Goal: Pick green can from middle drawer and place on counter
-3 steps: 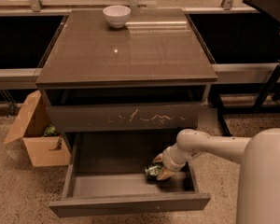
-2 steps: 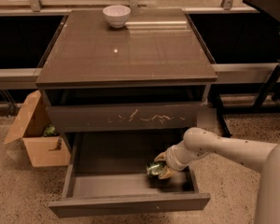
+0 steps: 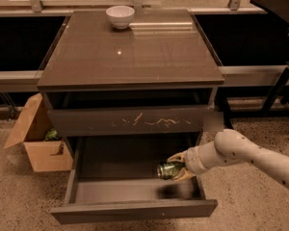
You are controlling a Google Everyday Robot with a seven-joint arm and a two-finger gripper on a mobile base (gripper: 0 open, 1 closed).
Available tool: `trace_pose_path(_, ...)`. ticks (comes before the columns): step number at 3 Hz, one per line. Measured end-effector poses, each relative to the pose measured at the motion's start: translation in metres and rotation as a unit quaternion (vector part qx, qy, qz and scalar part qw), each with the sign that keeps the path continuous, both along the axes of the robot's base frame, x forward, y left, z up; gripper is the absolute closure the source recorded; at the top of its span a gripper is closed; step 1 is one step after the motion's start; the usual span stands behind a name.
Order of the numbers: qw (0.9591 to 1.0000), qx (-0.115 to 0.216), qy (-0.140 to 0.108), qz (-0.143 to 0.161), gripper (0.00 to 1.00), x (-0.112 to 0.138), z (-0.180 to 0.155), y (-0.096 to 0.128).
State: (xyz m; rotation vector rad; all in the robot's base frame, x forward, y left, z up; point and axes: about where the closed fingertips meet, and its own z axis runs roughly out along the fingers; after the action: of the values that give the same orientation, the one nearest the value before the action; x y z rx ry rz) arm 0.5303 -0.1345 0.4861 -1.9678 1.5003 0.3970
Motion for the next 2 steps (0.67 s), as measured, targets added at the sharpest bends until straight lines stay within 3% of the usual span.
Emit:
trace_pose_path(1, 1.0000, 0.000, 0.000, 0.000, 1.00, 0.000, 0.000, 0.000)
trace_pose_path(2, 0.9997, 0.001, -0.026, 0.003, 1.00, -0.003, 0.038, -0.004)
